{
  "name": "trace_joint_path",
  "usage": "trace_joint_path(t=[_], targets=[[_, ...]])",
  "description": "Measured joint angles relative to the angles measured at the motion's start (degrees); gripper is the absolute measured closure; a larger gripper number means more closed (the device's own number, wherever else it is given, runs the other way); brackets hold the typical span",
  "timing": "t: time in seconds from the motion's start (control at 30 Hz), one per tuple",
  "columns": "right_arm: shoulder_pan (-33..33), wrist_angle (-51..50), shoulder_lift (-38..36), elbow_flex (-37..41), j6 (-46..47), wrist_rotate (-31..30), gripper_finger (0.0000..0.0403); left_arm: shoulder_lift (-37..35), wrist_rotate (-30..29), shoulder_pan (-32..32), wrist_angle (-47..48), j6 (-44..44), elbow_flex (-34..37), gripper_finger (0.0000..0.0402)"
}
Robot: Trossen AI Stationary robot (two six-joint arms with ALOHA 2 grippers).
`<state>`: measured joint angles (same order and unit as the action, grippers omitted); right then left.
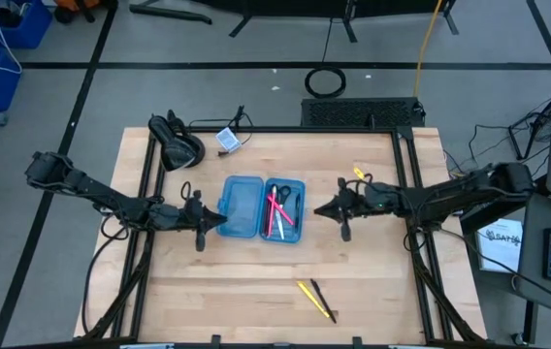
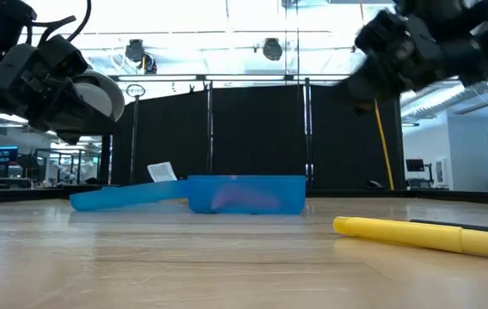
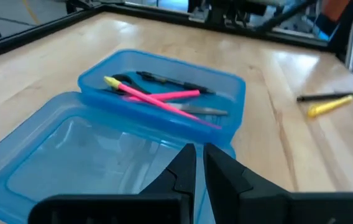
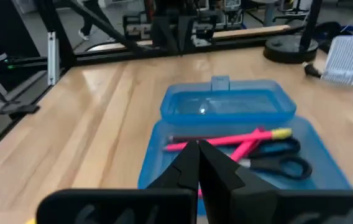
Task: Pick & place school supplies into a supply box
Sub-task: Put the yellow pen into the blue supply box
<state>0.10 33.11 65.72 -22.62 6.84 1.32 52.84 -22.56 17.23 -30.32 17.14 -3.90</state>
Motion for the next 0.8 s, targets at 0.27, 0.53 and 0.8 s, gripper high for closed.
trace_joint_path(t=[0.27, 0.53, 0.8], targets=[[-0.11, 5.55, -0.22, 9.29, -3.94, 0.26, 0.0403, 0.0, -2.18, 0.0, 0.06, 7.11, 0.0, 0.0364], [-0.09, 22.92, -0.2, 19.59, -3.33, 0.51, 0.0403, 0.01, -10.48, 0.0, -0.23, 16.03, 0.0, 0.0364], [0.22, 26.04, -0.28, 21.67, -1.58, 3.59, 0.0403, 5.64, -9.01, 6.33, 4.05, 15.68, -12.1, 0.0364]])
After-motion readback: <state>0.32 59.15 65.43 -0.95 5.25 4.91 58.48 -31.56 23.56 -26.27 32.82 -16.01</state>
